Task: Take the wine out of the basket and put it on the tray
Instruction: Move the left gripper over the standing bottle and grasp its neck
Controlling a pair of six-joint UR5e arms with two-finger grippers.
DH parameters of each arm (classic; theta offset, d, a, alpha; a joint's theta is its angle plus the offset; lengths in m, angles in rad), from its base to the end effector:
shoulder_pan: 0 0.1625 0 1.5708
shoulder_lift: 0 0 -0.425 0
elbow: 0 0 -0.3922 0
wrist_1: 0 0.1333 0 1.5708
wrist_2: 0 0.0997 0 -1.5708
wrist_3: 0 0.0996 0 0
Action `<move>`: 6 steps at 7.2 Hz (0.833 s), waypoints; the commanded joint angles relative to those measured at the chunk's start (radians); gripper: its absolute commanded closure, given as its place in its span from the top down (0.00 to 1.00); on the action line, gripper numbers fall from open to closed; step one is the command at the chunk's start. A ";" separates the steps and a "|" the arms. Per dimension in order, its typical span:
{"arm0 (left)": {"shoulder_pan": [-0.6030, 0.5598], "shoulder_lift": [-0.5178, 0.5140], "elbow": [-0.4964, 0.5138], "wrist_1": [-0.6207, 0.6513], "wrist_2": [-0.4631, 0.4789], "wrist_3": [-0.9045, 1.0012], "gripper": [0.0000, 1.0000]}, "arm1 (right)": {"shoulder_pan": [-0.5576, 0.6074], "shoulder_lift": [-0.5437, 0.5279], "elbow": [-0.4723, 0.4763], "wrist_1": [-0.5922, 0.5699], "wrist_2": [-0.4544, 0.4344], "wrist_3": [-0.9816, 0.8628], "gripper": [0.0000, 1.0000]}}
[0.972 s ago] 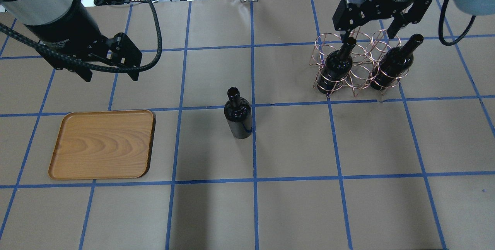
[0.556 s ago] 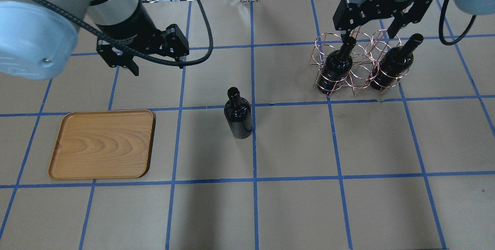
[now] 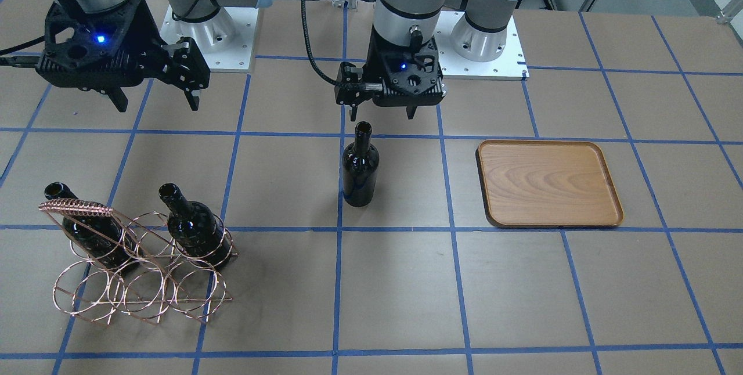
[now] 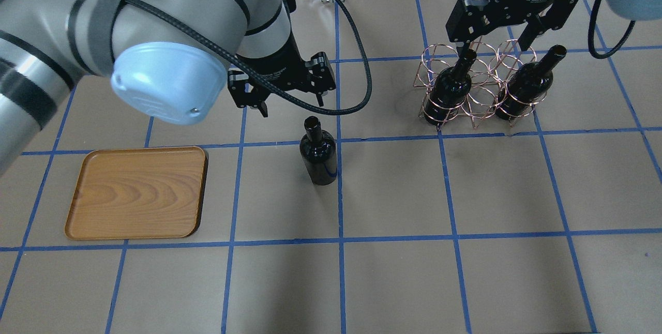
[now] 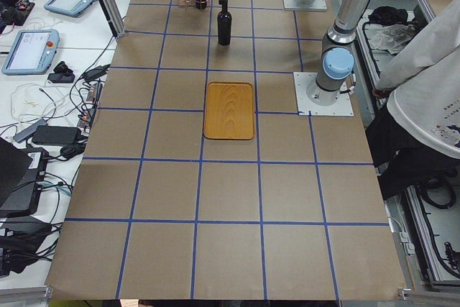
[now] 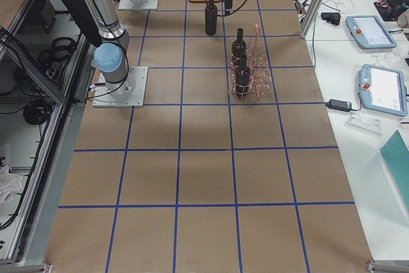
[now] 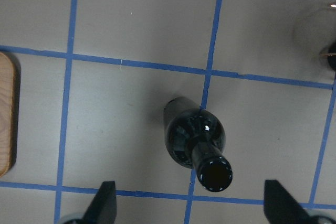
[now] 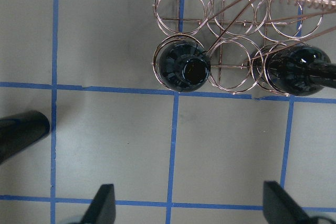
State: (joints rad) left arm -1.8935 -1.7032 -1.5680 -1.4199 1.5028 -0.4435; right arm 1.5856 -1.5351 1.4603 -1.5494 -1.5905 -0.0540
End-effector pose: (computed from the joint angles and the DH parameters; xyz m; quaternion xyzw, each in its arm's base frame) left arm -0.3062 -0.4742 0.4359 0.0600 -0.9976 -0.0028 0.0355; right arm 0.1389 -0.5091 0.5224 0.0341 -0.9990 0.0265 0.0104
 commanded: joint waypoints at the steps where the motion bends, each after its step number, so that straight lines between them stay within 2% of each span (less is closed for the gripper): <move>1: -0.032 -0.064 -0.010 0.007 -0.007 0.021 1.00 | 0.001 0.000 0.002 0.003 0.001 -0.001 1.00; 2: -0.039 -0.084 -0.020 0.010 -0.004 0.026 0.93 | -0.001 0.000 0.009 0.000 0.001 -0.003 1.00; 3: -0.041 -0.085 -0.021 0.024 -0.004 0.028 0.72 | 0.001 0.000 0.011 0.000 0.001 -0.003 1.00; 5: -0.047 -0.087 -0.023 0.022 -0.007 0.028 0.20 | 0.001 0.000 0.012 0.002 0.001 -0.003 1.00; 6: -0.047 -0.081 -0.021 0.019 -0.001 0.032 0.07 | 0.001 -0.002 0.012 0.000 0.001 -0.003 1.00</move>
State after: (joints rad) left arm -1.9393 -1.7878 -1.5898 -1.3986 1.4974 -0.4148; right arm 1.5861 -1.5360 1.4721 -1.5486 -1.5892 -0.0568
